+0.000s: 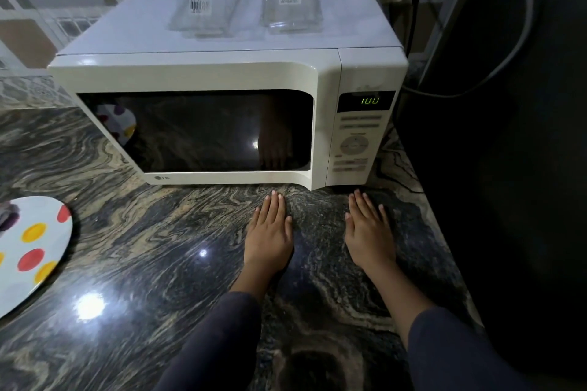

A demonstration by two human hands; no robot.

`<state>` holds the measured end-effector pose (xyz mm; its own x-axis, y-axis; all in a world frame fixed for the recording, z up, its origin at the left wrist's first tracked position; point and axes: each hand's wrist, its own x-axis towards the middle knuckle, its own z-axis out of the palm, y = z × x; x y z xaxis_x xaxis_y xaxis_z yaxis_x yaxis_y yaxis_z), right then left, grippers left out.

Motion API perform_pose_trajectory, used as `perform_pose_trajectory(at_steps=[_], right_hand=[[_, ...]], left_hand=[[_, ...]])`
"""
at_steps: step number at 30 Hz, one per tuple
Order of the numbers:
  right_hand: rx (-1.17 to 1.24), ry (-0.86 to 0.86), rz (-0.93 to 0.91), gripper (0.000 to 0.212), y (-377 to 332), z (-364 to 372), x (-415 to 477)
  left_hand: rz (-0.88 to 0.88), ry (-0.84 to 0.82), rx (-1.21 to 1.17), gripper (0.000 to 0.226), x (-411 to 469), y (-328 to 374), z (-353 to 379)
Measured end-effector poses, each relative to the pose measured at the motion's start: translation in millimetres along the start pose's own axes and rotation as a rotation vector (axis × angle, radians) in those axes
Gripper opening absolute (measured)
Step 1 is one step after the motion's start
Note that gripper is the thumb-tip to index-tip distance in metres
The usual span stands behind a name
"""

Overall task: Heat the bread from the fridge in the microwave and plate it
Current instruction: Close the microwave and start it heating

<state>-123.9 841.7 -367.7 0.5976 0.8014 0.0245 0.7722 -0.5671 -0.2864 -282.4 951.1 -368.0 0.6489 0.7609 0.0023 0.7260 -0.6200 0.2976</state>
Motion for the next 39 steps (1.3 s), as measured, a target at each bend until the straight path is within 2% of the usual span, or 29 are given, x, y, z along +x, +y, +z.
perform_pose_trajectory(at_steps=[4, 24, 28, 39], right_hand=[[0.001, 0.007, 0.002, 0.059, -0.1, 0.1, -0.2], [0.022, 0.026, 0.011, 0.063, -0.2, 2.1, -0.2], [0.009, 0.029, 0.005, 0.072, 0.6, 2.9, 0.2], [0.022, 0.02, 0.013, 0.064, 0.2, 1.0, 0.3]], left_hand=[[-0.002, 0.006, -0.01, 0.054, -0.2, 1.1, -1.9], [-0.002, 0.016, -0.021, 0.053, -1.6, 2.2, -3.6], [-0.004, 0.025, -0.018, 0.053, -1.7, 2.5, -3.8], [-0.005, 0.02, -0.018, 0.053, -2.1, 3.1, -4.9]])
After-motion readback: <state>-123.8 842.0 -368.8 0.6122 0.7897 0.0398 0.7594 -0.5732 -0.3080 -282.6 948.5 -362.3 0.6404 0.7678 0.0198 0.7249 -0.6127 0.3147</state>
